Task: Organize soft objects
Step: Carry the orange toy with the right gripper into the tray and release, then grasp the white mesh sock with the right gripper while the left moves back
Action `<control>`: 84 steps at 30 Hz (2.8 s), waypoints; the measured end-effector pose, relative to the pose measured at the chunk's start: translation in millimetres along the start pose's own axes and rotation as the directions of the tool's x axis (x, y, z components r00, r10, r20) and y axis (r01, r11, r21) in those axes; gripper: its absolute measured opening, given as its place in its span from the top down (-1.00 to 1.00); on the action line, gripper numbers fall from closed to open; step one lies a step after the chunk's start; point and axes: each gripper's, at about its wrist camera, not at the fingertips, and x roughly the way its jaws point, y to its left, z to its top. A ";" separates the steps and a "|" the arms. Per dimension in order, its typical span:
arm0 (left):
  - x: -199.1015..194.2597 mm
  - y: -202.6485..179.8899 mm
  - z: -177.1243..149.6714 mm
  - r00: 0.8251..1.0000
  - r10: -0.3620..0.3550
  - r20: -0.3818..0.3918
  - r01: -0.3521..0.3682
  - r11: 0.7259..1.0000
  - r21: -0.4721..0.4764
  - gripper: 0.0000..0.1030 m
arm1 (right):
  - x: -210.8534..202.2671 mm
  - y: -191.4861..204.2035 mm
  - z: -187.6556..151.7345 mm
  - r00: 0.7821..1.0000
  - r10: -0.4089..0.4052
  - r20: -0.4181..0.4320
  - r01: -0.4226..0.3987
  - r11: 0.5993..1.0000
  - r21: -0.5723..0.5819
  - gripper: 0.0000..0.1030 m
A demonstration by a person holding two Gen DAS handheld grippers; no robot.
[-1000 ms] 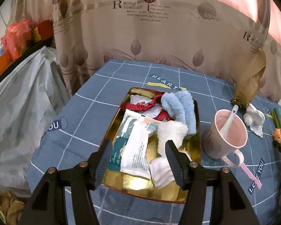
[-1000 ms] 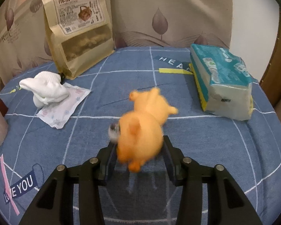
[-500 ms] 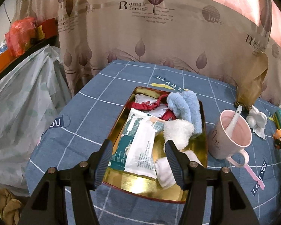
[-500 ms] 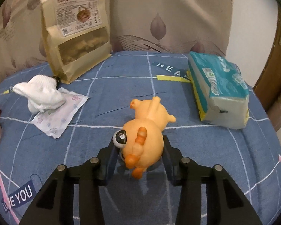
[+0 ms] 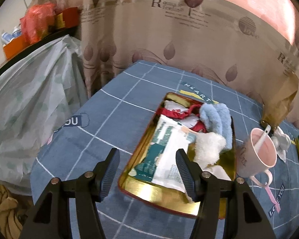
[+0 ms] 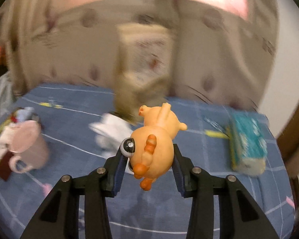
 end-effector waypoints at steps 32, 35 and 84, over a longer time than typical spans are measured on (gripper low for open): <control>-16.4 54.5 11.4 0.998 0.056 0.035 -0.050 0.989 -0.142 -0.17 | 29.5 340.7 -20.2 0.792 0.542 -0.280 -0.609 0.734 -0.301 0.24; -11.8 53.2 10.3 0.998 0.057 0.021 -0.053 0.988 -0.143 -0.17 | 39.6 346.9 -21.5 0.811 0.515 -0.276 -0.583 0.749 -0.315 0.24; 5.4 34.1 2.1 0.997 0.077 -0.017 -0.078 0.995 -0.068 -0.17 | 104.5 68.4 5.6 0.992 0.069 -0.109 -0.077 0.994 -0.074 -0.19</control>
